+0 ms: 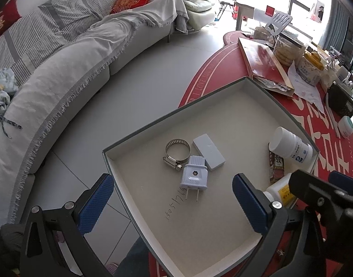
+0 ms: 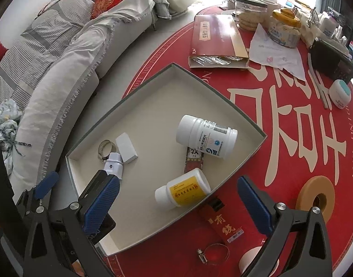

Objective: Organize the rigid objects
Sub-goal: 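Move both tools back toward the remaining objects on the mat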

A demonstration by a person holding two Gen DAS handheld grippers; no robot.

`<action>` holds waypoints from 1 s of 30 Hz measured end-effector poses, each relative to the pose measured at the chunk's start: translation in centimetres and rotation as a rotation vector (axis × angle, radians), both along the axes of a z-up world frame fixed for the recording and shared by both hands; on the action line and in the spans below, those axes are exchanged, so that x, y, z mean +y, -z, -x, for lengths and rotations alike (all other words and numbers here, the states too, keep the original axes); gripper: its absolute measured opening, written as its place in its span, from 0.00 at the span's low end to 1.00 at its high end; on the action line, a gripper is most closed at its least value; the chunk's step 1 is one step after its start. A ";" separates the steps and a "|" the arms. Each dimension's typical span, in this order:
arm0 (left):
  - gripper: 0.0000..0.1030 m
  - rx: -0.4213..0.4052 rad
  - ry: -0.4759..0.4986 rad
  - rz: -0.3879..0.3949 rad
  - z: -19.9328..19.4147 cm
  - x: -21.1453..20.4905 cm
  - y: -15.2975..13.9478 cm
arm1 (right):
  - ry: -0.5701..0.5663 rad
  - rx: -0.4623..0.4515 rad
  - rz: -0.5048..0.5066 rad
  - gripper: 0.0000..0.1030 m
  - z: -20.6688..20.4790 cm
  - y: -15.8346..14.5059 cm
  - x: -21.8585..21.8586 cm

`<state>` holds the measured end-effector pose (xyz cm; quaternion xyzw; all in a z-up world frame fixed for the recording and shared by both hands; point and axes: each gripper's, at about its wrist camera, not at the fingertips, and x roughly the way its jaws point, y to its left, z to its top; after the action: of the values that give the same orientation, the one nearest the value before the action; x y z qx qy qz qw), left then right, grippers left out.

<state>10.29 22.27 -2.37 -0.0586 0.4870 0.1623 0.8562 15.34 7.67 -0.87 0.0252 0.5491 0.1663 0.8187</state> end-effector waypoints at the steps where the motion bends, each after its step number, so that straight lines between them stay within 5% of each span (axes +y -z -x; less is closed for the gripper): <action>1: 1.00 -0.001 0.000 0.000 0.1 -0.1 0.0 | 0.002 0.000 -0.002 0.99 0.0 -0.1 -0.1; 30: 1.00 0.001 0.085 -0.004 4.1 -4.3 -2.4 | 0.063 -0.043 -0.026 0.99 4.4 -3.3 -5.0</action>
<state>6.23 17.98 0.06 -0.0361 0.4890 0.1270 0.8622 10.89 2.64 2.39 0.0497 0.5281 0.1482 0.8347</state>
